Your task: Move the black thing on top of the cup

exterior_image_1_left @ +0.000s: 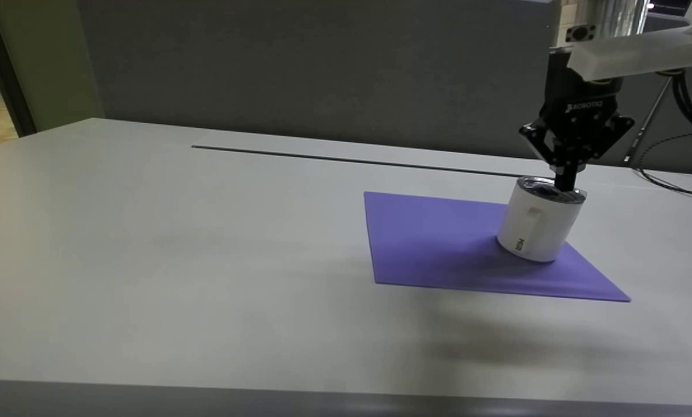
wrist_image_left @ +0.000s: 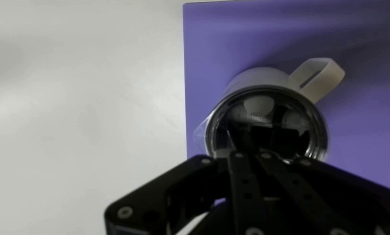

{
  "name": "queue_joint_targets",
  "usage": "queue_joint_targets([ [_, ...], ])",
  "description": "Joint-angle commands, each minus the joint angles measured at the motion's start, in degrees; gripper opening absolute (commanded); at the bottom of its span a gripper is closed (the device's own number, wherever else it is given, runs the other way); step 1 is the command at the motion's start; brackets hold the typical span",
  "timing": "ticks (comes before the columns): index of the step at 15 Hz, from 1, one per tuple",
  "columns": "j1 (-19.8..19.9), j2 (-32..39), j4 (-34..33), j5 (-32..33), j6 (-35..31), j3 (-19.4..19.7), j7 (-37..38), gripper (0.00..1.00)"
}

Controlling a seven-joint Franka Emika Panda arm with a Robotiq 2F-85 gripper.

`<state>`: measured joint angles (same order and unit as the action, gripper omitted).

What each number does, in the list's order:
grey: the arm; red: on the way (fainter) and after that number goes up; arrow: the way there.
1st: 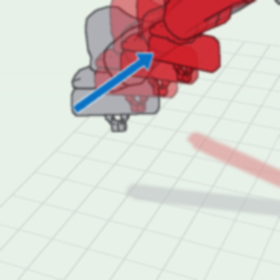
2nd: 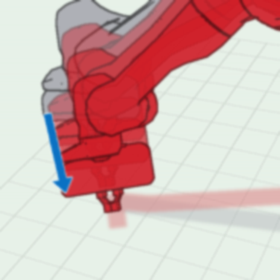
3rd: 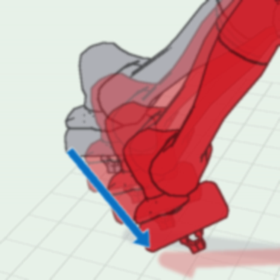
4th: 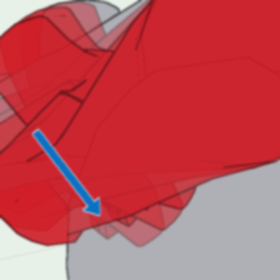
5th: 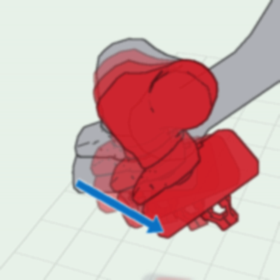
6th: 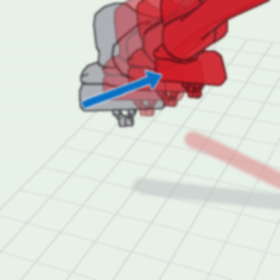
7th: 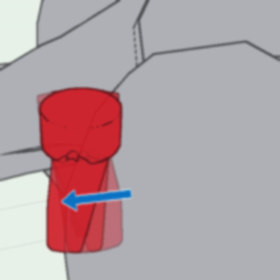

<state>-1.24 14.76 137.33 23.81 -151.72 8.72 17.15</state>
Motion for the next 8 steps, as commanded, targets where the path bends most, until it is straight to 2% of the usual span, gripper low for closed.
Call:
queue_joint_targets([
  [1,-1.17,-0.2,1.4,0.65,-2.34,1.2,3.14,0.0],
  [5,-0.97,0.19,1.64,-1.35,-2.73,1.13,3.97,0.0],
  [8,-0.3,0.29,1.43,-5.68,-2.03,0.32,3.38,0.0],
])
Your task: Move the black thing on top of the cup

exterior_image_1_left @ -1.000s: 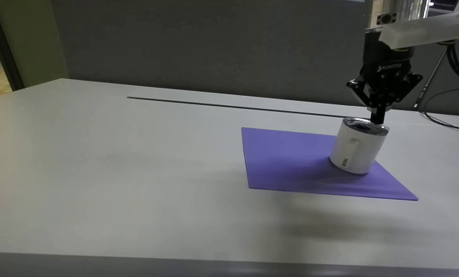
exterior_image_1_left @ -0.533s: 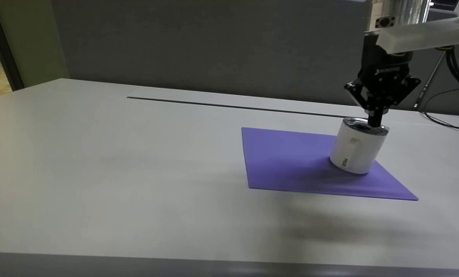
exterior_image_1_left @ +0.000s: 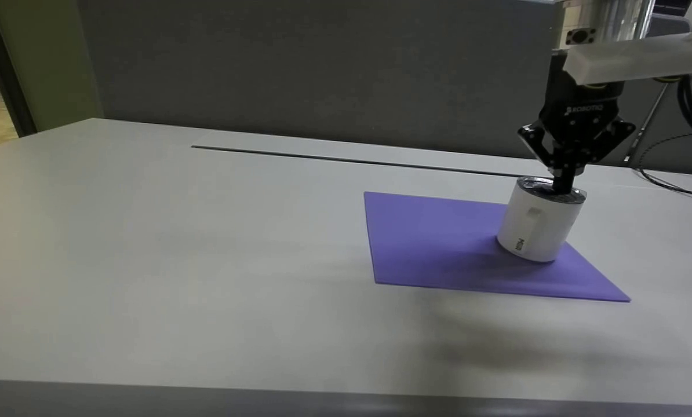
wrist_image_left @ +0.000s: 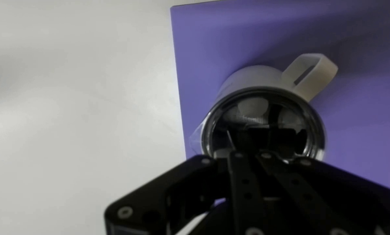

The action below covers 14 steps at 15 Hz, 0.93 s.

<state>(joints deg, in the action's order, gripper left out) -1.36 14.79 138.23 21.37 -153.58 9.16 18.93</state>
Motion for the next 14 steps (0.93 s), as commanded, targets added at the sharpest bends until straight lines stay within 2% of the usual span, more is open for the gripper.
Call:
queue_joint_targets([
  [1,0.12,0.31,0.58,-5.11,-0.26,-0.46,0.96,0.0],
  [9,0.89,0.9,0.2,-14.59,0.76,-1.28,-0.87,0.0],
  [12,0.35,1.23,-0.25,-13.94,0.55,-0.31,0.38,0.0],
  [14,-0.53,0.78,-1.41,-11.25,0.73,1.1,2.27,0.0],
])
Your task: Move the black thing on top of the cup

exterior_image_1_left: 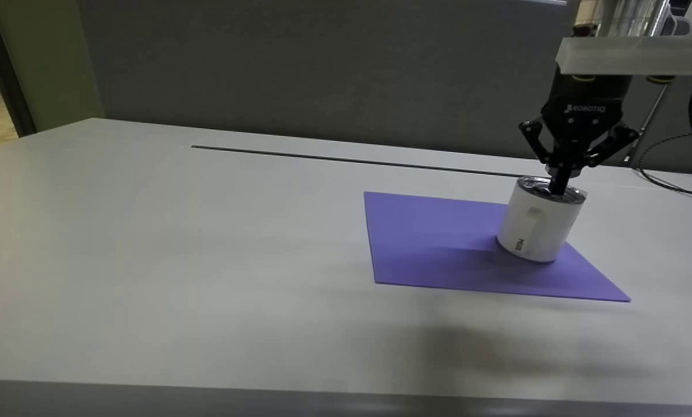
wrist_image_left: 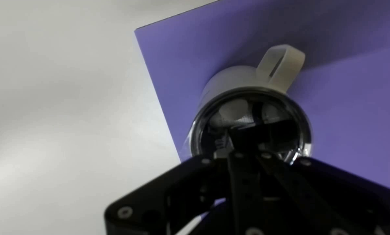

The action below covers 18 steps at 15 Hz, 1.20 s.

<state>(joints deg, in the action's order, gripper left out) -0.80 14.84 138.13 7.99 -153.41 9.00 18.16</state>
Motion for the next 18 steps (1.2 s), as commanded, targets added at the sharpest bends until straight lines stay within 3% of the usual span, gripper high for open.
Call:
queue_joint_targets([
  [1,-1.39,0.15,-2.21,3.05,1.21,1.81,3.69,0.0],
  [6,0.13,-3.03,-7.12,1.73,7.42,1.29,0.06,0.0],
  [7,1.07,-3.54,-8.23,-0.49,10.88,0.11,-2.77,0.25],
  [8,2.35,-4.05,-9.32,-3.83,14.68,-1.47,-7.52,0.27],
  [11,4.34,-4.0,-13.55,-10.84,26.24,-3.36,-16.58,0.47],
  [14,4.79,-3.97,-16.46,-10.6,32.17,-3.25,-17.3,0.67],
  [18,4.89,-4.11,-18.19,-9.35,34.12,-3.06,-16.89,0.95],
])
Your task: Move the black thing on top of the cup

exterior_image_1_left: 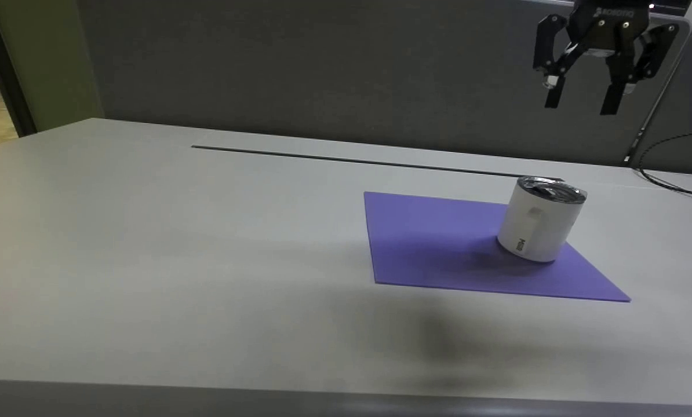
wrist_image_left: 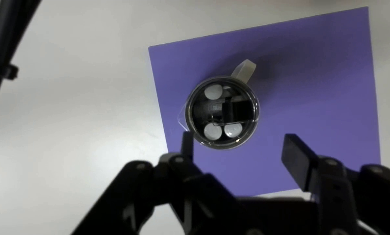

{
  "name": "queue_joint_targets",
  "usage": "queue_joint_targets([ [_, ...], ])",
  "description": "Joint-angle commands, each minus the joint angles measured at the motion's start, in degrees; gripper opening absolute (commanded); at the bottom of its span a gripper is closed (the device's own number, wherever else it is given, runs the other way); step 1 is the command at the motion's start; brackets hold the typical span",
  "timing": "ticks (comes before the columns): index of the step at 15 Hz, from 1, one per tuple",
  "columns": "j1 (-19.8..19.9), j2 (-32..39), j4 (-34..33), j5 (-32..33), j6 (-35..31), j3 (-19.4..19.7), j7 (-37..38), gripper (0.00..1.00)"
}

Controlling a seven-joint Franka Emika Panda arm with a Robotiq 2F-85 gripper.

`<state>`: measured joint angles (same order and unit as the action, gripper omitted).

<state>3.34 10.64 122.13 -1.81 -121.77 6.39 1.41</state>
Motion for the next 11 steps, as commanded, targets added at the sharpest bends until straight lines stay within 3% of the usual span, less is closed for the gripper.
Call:
queue_joint_targets([
  [1,0.7,0.1,-2.39,0.79,2.43,-0.45,0.09,0.99],
  [11,0.68,0.11,-1.5,1.42,1.89,-0.56,0.05,1.0],
])
